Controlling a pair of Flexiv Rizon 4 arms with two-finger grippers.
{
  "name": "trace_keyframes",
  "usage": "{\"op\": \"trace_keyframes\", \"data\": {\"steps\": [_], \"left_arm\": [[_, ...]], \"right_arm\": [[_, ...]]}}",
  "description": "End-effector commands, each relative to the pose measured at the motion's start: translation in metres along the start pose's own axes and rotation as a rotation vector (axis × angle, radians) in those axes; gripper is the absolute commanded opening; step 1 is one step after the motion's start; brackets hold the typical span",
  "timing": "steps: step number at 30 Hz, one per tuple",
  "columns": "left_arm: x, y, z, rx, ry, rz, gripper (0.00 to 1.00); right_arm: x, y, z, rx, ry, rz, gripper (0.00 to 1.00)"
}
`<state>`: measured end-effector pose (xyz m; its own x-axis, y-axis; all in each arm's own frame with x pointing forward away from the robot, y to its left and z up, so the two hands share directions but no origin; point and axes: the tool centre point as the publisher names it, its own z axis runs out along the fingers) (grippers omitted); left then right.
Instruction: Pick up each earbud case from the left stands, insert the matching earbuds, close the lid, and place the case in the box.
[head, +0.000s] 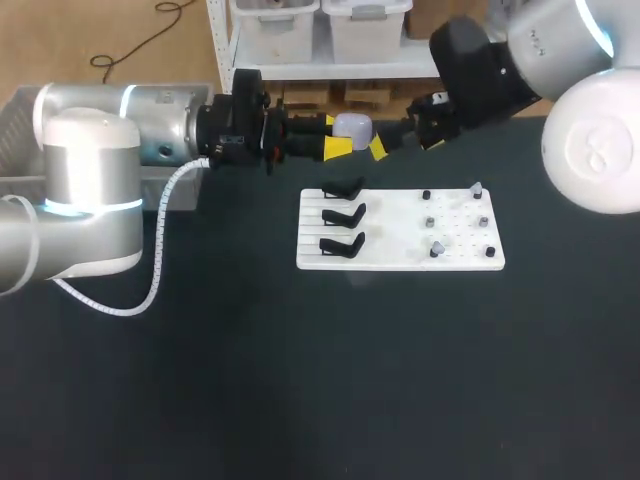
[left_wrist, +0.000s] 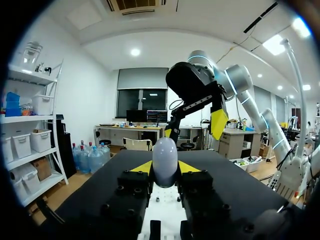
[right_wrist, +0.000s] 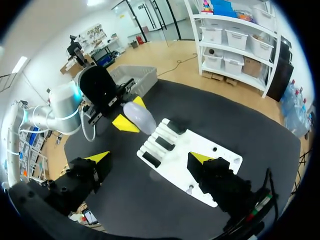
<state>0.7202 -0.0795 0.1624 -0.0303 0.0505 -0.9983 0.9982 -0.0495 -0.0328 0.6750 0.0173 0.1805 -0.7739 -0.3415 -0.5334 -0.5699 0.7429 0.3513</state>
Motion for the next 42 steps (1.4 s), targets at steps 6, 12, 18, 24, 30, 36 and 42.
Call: {"op": "trace_keyframes", "data": {"steps": [6, 12, 18, 24, 30, 36, 42], "left_arm": [[0.001, 0.000, 0.000, -0.001, -0.001, 0.001, 0.00], [0.001, 0.000, 0.000, -0.001, -0.001, 0.001, 0.00], [0.001, 0.000, 0.000, -0.001, -0.001, 0.001, 0.00], [0.001, 0.000, 0.000, -0.001, -0.001, 0.001, 0.00], [0.001, 0.000, 0.000, -0.001, -0.001, 0.001, 0.00], [0.001, 0.000, 0.000, -0.001, -0.001, 0.001, 0.00], [0.001, 0.000, 0.000, -0.001, -0.001, 0.001, 0.00]], "right_arm": [[0.008, 0.002, -0.007, 0.011, 0.001, 0.000, 1.00], [0.012, 0.005, 0.001, -0.003, 0.024, -0.005, 1.00], [0.008, -0.002, 0.017, -0.015, 0.043, 0.008, 1.00], [-0.007, -0.002, 0.023, -0.030, 0.025, 0.012, 1.00], [-0.017, -0.006, 0.028, -0.026, 0.013, 0.013, 1.00], [-0.022, -0.011, 0.028, -0.005, -0.001, 0.021, 1.00], [-0.026, -0.014, 0.031, 0.006, -0.004, 0.025, 1.00]]}}
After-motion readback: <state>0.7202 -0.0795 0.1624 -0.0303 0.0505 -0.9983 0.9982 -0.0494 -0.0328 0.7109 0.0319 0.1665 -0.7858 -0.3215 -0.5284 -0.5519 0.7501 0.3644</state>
